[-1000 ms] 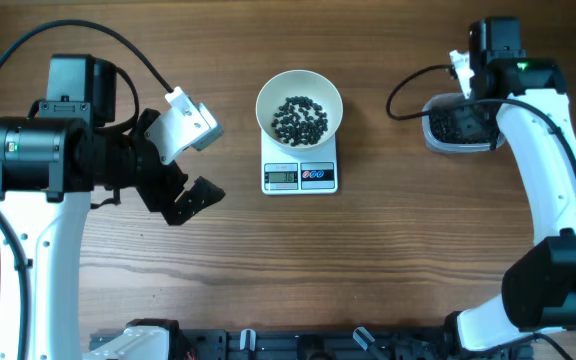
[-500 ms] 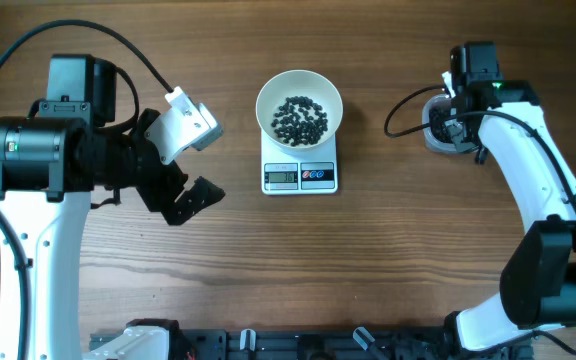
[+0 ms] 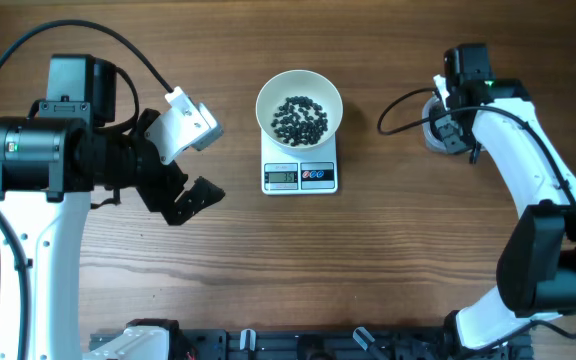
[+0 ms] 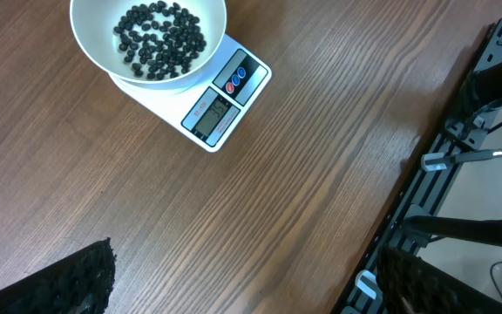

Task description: Scoop item into bowl and weigh 150g on scale

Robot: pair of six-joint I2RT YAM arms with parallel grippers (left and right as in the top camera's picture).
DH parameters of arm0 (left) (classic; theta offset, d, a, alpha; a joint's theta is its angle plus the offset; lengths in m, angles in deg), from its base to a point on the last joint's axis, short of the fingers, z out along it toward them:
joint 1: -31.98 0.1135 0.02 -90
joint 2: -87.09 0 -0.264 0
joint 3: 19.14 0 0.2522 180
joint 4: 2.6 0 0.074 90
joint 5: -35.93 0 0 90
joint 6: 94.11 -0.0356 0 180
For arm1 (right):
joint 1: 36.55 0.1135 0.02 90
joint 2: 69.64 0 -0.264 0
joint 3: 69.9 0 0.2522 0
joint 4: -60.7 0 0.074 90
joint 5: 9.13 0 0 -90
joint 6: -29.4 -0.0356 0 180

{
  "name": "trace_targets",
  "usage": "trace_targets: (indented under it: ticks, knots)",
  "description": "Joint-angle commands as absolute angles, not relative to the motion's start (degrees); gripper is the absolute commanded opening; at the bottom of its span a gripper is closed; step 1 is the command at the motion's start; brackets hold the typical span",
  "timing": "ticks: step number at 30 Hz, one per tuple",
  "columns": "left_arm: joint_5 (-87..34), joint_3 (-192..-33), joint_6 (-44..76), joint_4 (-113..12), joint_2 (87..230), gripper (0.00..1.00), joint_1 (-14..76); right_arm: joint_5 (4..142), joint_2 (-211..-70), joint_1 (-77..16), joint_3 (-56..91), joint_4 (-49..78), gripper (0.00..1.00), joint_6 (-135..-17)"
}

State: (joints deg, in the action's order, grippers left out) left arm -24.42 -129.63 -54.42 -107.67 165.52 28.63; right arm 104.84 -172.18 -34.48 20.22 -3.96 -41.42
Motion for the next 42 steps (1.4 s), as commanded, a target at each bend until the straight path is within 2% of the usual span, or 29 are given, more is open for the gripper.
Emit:
trace_targets:
  ticks: [1, 13, 31, 42]
  knots:
    - [-24.57, -130.26, -55.12, -107.71, 164.99, 1.0, 29.0, 94.63, -174.8, -34.88, 19.61, -3.85, 0.04, -44.77]
    - [-24.57, -130.26, -55.12, -107.71, 164.99, 1.0, 29.0, 89.41, -174.76, -34.92, 19.61, -3.54, 0.04, -49.16]
    - [-24.57, -130.26, -55.12, -107.71, 164.99, 1.0, 29.0, 89.08, -171.61, -35.14, 19.76, -7.91, 0.04, -50.58]
    - [-24.57, -130.26, -55.12, -107.71, 164.99, 1.0, 29.0, 81.32, -170.5, -38.38, 19.76, -8.81, 0.04, -51.76]
